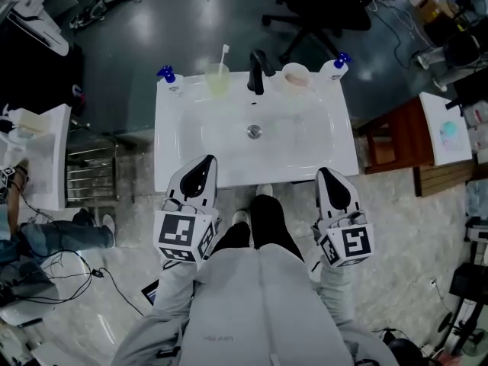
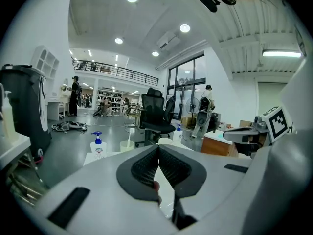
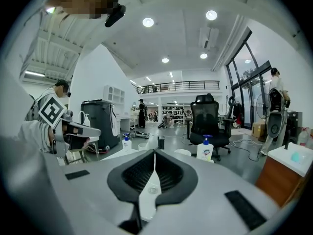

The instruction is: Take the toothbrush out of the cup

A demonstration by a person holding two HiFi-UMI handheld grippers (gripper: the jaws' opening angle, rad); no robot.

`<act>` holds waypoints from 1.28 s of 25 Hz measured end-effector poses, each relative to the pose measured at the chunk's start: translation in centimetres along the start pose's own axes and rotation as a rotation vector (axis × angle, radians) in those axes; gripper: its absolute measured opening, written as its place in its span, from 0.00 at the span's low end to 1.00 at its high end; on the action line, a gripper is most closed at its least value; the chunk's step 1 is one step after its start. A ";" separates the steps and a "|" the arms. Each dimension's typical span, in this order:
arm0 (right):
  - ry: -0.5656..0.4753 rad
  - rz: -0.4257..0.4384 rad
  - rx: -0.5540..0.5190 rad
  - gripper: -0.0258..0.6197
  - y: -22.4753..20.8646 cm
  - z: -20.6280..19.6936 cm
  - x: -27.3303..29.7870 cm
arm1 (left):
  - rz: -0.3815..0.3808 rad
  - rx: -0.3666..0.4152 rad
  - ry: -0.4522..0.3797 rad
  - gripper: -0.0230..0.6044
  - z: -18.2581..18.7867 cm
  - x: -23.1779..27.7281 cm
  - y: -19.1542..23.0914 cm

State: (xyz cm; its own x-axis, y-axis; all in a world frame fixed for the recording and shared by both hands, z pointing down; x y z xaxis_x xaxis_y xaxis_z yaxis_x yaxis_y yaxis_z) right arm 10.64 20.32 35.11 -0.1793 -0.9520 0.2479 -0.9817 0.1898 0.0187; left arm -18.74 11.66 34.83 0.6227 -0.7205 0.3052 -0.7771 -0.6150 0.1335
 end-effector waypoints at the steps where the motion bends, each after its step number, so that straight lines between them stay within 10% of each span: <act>1: 0.005 0.000 0.001 0.08 -0.3 0.0 0.5 | 0.002 -0.003 0.004 0.08 0.0 0.5 0.3; 32: -0.043 0.142 -0.019 0.08 -13.3 5.6 19.0 | 0.145 0.007 -0.006 0.08 7.5 17.6 4.7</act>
State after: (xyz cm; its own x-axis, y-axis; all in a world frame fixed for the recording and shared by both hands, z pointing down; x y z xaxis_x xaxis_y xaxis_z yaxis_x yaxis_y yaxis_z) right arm 19.96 -1.68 34.15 -0.3197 -0.9244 0.2081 -0.9447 0.3279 0.0050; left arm -10.73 -6.29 33.81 0.5047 -0.8035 0.3156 -0.8582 -0.5068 0.0823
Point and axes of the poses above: the fingertips, and each gripper's own axes: x forward along the fingers, y to its left, z out of its top, the point moved 10 cm from there along -x, backward along the fingers, and after that the axes turned 2 degrees about -z, right-handed, at the moved point
